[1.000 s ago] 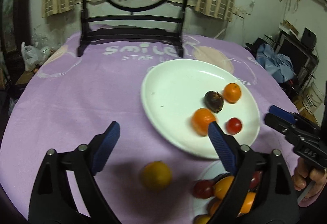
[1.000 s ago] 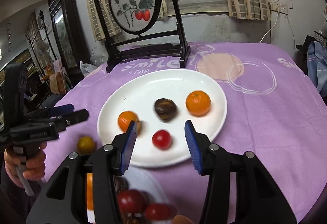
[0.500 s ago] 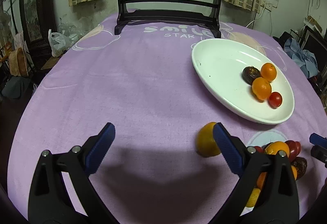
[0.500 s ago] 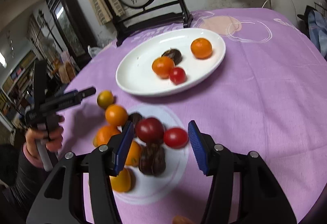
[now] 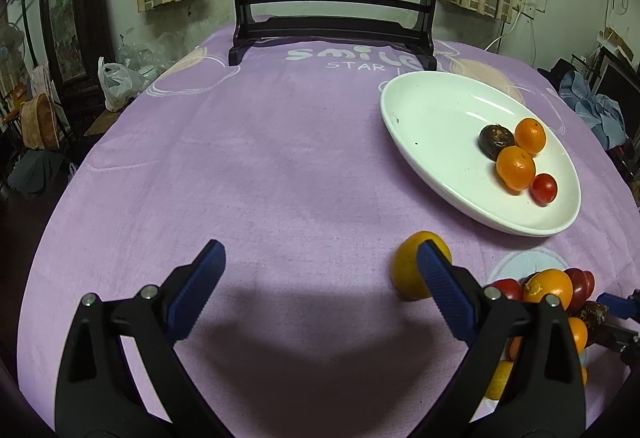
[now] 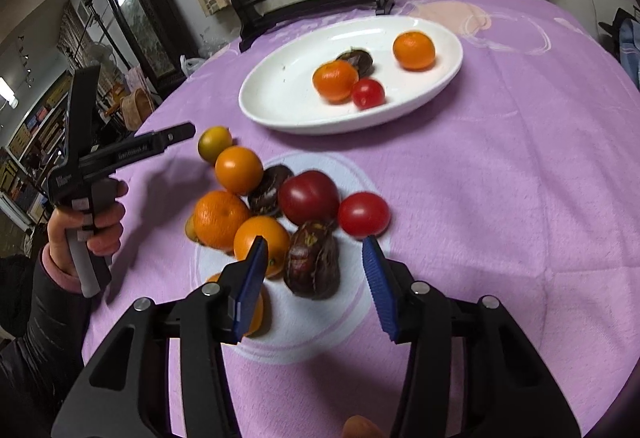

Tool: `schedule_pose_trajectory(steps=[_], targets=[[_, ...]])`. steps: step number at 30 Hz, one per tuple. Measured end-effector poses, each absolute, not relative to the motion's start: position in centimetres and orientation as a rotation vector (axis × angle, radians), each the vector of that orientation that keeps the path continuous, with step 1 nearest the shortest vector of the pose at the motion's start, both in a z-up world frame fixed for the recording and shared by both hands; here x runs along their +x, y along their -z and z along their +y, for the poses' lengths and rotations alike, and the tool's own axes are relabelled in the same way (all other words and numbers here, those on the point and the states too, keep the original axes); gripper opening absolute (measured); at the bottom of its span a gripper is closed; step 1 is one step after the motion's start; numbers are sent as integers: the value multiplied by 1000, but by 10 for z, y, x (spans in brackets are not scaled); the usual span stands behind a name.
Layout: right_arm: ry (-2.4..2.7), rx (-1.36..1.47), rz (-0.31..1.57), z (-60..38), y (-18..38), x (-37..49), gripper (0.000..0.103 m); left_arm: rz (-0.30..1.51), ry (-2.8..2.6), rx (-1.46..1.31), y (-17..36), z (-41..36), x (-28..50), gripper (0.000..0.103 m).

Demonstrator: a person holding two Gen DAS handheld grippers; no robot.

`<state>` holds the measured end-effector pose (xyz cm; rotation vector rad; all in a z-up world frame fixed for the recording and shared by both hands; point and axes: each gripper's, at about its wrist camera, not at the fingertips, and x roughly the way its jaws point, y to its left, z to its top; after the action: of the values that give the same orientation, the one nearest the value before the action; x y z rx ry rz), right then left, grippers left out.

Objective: Organize fruits
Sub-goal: 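Grasp a dark brown date-like fruit with the right tool while the left tool grasps an olive-green fruit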

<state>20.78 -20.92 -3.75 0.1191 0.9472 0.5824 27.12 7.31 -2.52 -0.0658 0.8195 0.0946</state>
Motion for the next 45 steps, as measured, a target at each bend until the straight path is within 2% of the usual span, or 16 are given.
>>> schedule_pose_trajectory(steps=[7,9,19,29,31,33,35,41,45], targets=[[-590,141,973,-212,43,211,35,824,-97,-83,26,75,272,98],[-600,158,979,-213,44,213,26,827,-93,-88,27,75,272,98],[-621,314,930,-240,32,213,23,834,-54,-55,32,64,272,98],[-615,335,912,-244,28,211,23,737,-10,168,31,25,262,94],[-613,334,914,-243,28,212,23,727,10,189,31,21,260,90],[-611,333,913,-243,28,211,23,724,49,192,30,18,259,74],[-609,332,914,-243,29,212,23,728,95,182,30,16,260,64],[-603,324,921,-241,30,211,23,805,236,111,38,10,269,56],[-599,321,925,-241,31,211,23,830,264,89,44,7,278,55]])
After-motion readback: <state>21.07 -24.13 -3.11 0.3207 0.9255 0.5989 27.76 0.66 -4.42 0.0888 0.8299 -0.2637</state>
